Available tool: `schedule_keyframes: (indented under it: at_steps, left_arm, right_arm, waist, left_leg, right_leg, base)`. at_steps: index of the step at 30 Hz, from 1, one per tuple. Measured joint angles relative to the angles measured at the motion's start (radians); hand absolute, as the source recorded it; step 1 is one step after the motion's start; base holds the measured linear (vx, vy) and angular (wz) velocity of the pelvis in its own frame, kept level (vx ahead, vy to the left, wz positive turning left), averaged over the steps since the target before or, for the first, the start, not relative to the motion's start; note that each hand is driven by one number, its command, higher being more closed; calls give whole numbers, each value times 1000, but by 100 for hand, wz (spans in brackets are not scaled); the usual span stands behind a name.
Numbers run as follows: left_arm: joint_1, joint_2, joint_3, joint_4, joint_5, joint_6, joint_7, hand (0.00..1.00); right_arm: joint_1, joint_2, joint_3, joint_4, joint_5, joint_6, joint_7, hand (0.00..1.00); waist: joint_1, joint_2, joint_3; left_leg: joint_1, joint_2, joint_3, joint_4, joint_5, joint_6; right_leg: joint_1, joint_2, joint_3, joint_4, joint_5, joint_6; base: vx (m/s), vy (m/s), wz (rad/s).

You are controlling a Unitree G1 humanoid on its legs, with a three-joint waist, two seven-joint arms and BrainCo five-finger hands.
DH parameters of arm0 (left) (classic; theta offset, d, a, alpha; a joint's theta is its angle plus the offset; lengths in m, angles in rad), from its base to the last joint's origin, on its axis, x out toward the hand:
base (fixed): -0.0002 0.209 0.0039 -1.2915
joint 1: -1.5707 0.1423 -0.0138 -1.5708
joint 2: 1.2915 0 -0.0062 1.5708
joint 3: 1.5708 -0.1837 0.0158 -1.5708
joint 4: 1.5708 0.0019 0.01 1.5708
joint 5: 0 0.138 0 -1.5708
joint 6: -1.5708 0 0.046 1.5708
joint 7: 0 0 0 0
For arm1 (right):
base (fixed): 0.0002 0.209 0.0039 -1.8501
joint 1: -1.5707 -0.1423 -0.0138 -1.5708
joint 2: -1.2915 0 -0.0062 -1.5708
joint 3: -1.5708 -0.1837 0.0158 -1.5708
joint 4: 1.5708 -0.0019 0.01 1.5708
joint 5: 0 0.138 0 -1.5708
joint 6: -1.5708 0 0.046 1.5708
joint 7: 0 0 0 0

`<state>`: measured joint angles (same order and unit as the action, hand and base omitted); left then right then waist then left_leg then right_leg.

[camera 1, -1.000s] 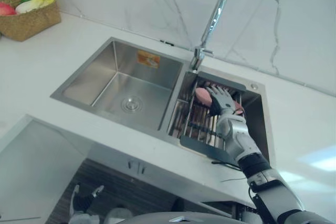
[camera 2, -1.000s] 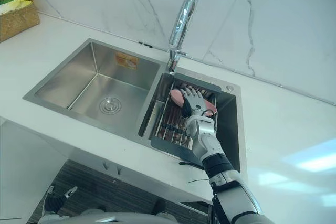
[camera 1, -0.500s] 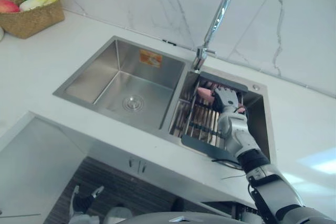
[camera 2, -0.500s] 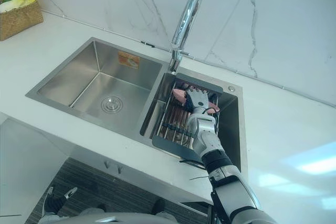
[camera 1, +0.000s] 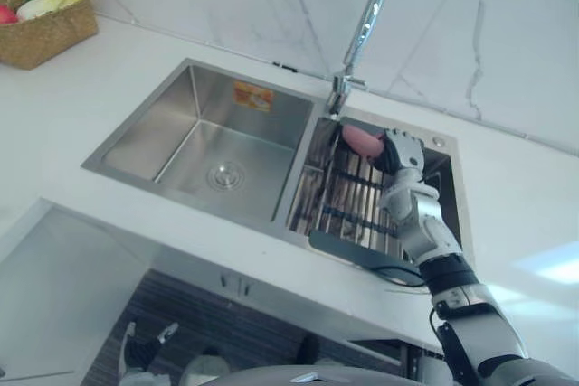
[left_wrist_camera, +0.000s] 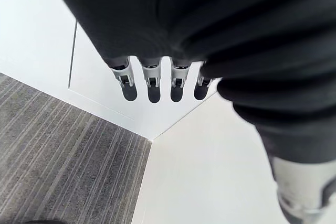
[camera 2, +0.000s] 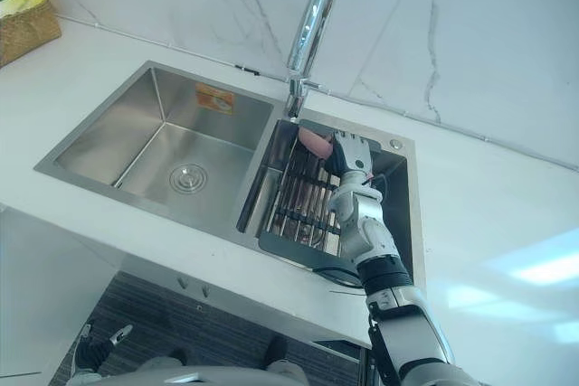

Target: Walk over to the sink, pick up the cup, carry it to the dishwasher, place the cup inside the dishwasher, then close the dishwasher door

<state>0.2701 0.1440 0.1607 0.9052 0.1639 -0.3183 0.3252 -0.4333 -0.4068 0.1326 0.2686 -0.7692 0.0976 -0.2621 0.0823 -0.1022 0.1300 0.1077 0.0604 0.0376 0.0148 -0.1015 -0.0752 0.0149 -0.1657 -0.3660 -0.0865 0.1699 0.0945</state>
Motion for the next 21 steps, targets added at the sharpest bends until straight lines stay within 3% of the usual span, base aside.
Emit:
schedule_keyframes:
  at_steps: [7, 12, 18, 21]
  left_arm:
    - [0, -5, 6, -30, 0, -12, 12, 0]
    - [3, -5, 44, -25, 2, -12, 27, 0]
    - [7, -10, 54, -23, 78, -12, 40, 0]
    - [22, -22, 53, -23, 78, -17, 40, 0]
  right_arm:
    - [69, -13, -44, -175, 132, -29, 38, 100]
    - [123, -13, -81, -319, 161, -41, 40, 100]
    - [225, -54, -202, -511, 219, -96, 29, 100]
    - [245, -58, -225, -528, 222, -110, 29, 100]
  waist:
    - [-8, 0, 0]
    - [-18, 7, 1]
    - [-37, 28, -1]
    - [-37, 53, 1]
  left_leg:
    - [7, 0, 29, 18, -16, 3]
    - [12, 9, 47, 47, -41, 2]
    - [9, 19, 41, 59, -48, -1]
    - [-21, 22, 43, 186, -122, 4]
  right_leg:
    - [2, 1, 25, 3, 2, 3]
    - [10, 11, 41, 4, 2, 3]
    - [21, 19, 31, 5, -2, -2]
    - [22, 40, 84, 5, -1, -4]
  base:
    - [-13, 5, -9]
    - [-20, 0, -11]
    - [-1, -8, 4]
    - [-37, 14, -43]
